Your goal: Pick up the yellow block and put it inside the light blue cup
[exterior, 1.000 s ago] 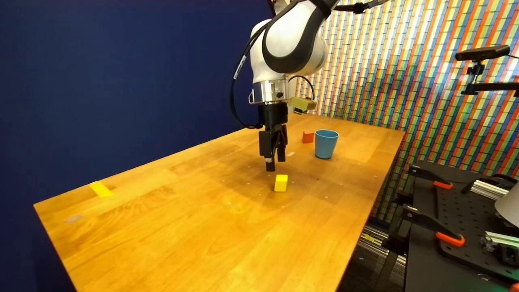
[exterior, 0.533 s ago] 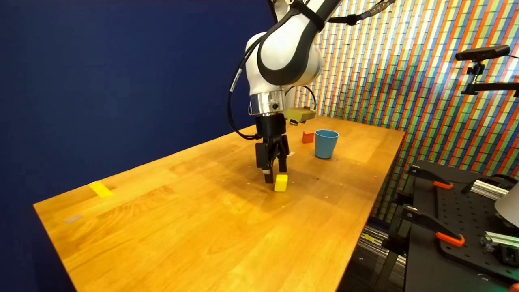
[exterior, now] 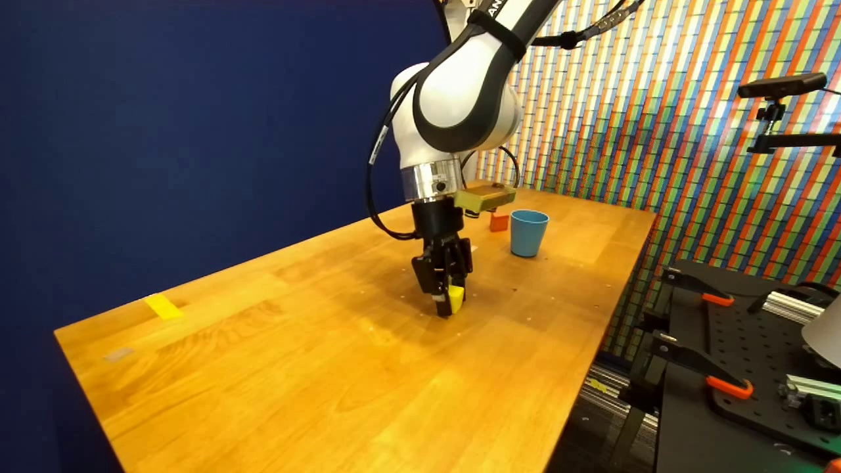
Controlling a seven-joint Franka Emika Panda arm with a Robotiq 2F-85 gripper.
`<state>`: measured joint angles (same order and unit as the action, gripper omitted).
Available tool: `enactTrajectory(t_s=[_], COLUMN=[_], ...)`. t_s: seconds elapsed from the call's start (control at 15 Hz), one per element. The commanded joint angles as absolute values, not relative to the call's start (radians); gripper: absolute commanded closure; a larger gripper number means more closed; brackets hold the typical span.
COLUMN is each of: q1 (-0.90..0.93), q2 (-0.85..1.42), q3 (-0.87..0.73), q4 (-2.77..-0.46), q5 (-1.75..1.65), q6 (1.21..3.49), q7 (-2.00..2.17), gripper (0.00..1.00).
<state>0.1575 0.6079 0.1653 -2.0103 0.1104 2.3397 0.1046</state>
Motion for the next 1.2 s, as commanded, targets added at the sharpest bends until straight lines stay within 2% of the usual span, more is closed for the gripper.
enactTrajectory(t_s=[0.0,0.07,0.8,1.13], q1=[0.165,0.158,0.071,0.024], q2=[0.566,0.532,0.176,0.145], q3=[0.136,0.121,-0.08,-0.111], q4=[-2.045,-2.074,-2.288,-2.322], q5=[0.128,0.126,0.03,-0.001], q6=[2.341,2.354,2.361,2.349], q7=[0.163,0.181,0.333,0.456], gripper=[0.81,0.88,0.86,0.86])
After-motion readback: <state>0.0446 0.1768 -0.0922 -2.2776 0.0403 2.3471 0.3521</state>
